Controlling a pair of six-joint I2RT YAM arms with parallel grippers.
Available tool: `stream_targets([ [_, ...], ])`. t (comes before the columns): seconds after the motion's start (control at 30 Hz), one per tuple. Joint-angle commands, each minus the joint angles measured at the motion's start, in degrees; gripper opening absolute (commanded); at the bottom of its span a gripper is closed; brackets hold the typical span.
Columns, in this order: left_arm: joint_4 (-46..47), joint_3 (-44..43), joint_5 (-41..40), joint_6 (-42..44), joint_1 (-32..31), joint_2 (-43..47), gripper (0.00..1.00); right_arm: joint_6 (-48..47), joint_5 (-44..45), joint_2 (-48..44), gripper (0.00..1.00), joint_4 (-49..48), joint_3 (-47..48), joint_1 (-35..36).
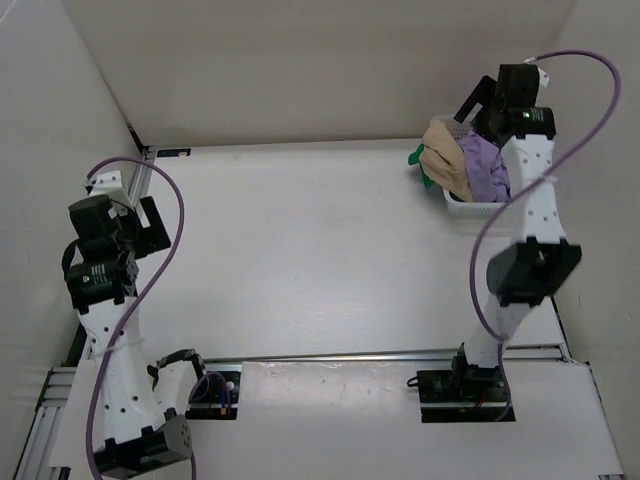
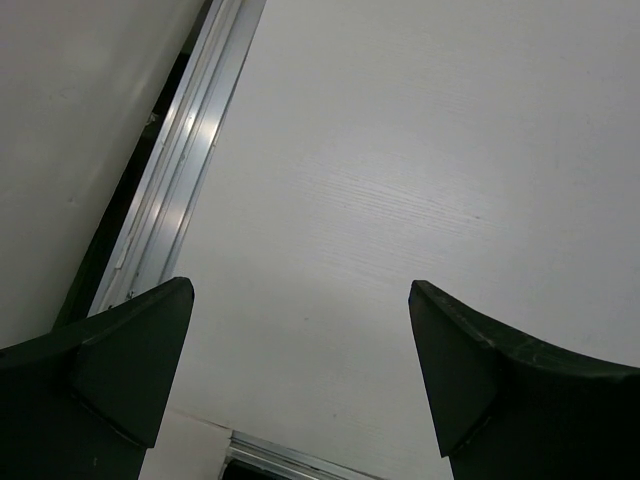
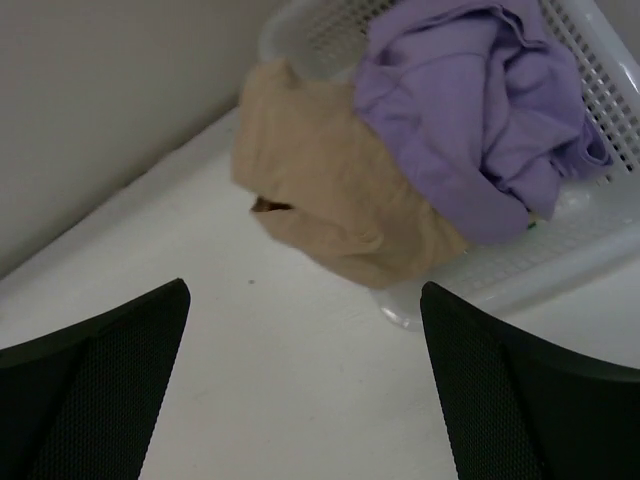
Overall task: Fold and stack the t-shirts
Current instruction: Grab crumpled tshirt from bin with the right arm, then move the tshirt to the center of the board
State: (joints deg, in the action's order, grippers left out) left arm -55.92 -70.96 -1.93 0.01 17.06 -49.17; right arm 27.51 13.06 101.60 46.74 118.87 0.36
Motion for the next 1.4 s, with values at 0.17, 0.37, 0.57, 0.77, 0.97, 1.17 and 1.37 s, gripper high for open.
stream_targets([
  [0.17, -1.7, 0.7, 0.7, 0.0, 0.3, -6.1, 1.0, 4.3, 5.8, 23.3, 1.0, -6.5, 9.5, -7.5],
  [0.37, -2.9, -1.4, 1.0, 0.0, 0.3, -10.3, 1.0, 4.8, 16.8, 26.0, 0.82, -7.9, 9.1, -7.5],
  [0.57, -3.4, -2.3, 1.7, 0.0, 0.3, -11.5, 1.0, -1.4, 8.8, 24.2, 0.0, -12.7, 7.4, -7.5],
  [0.77, -3.4, -0.6, 3.0, 0.0, 0.3, -9.6, 1.0, -1.9, 10.8, 8.7, 0.0, -12.2, 5.2, -6.3],
  [0.97, -2.3, 2.3, 6.2, 0.0, 0.3, -4.1, 1.0, -4.5, 6.6, -14.1, 0.0, -19.9, 2.0, -1.4],
  [1.17, -2.3, 3.8, 8.4, 0.0, 0.3, -2.3, 1.0, -1.0, -2.6, -25.8, 0.0, -24.2, 0.8, 8.0],
  [1.37, -1.7, 2.1, 9.5, 0.0, 0.3, -2.3, 1.0, 11.9, -13.0, -26.4, 0.0, -27.6, 0.8, 13.6],
])
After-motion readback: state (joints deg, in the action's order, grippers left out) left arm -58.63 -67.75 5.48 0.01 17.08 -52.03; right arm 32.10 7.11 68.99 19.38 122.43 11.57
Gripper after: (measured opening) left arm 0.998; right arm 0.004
